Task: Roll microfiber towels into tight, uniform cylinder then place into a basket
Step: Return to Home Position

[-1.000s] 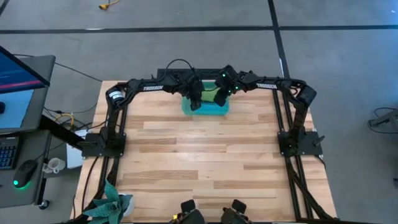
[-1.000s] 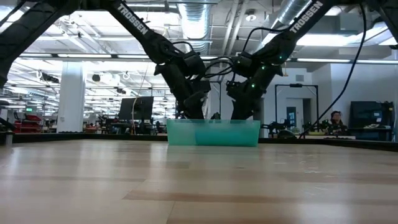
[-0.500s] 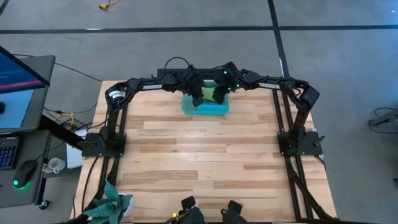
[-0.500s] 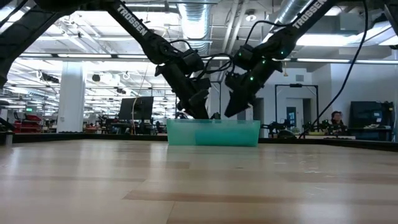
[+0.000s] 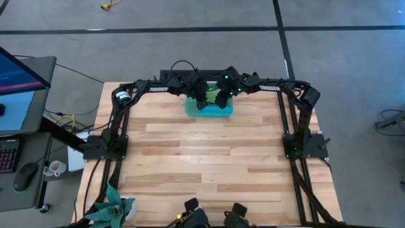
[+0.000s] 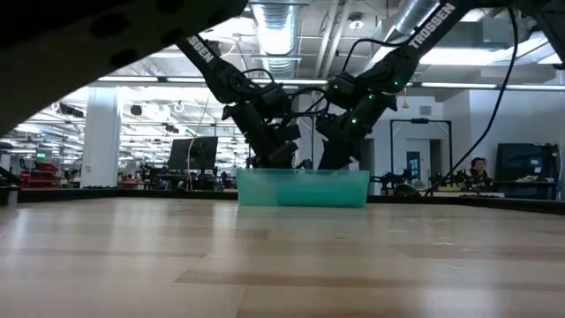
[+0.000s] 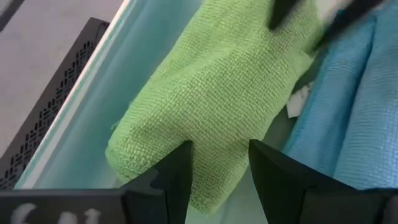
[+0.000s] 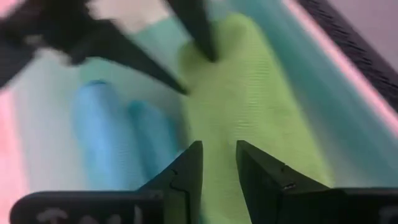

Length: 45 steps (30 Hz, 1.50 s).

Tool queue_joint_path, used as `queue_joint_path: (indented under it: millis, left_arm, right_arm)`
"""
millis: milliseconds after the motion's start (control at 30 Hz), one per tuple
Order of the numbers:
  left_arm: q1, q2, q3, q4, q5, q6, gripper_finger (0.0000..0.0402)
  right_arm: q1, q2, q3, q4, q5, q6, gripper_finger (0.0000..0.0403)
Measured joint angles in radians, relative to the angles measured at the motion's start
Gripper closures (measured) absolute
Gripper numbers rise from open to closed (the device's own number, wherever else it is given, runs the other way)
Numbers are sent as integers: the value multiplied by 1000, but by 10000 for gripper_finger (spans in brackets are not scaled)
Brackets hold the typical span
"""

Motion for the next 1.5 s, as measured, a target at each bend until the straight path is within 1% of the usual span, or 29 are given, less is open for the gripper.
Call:
queue_joint_path:
  millis: [67, 267, 433, 600, 767, 1033, 1233, 1500]
  left_arm:
    - [1, 0, 0, 7, -1, -6, 252]
    - [1, 0, 0, 40, -2, -50, 252]
    - [12, 0, 0, 60, -7, -148, 252]
    - [25, 0, 0, 22, -8, -206, 252]
    - [30, 0, 0, 11, -6, -211, 252]
    - [30, -1, 5, 21, -6, -194, 252]
    - [30, -18, 5, 6, 35, -190, 252]
    - [29, -98, 5, -24, 36, -168, 252]
  right_arm:
    - [-13, 0, 0, -2, 29, 15, 285]
    - [-40, 14, 1, -33, 40, 37, 285]
    - [-52, 67, 5, -49, 51, 44, 285]
    - [-56, 69, 5, -38, 121, 65, 285]
    - [-59, 47, -1, -36, 127, 69, 285]
    - [-61, 46, -1, -9, 127, 68, 285]
    - [-66, 25, -1, -7, 125, 67, 285]
    - [-73, -73, 0, -74, 122, 31, 285]
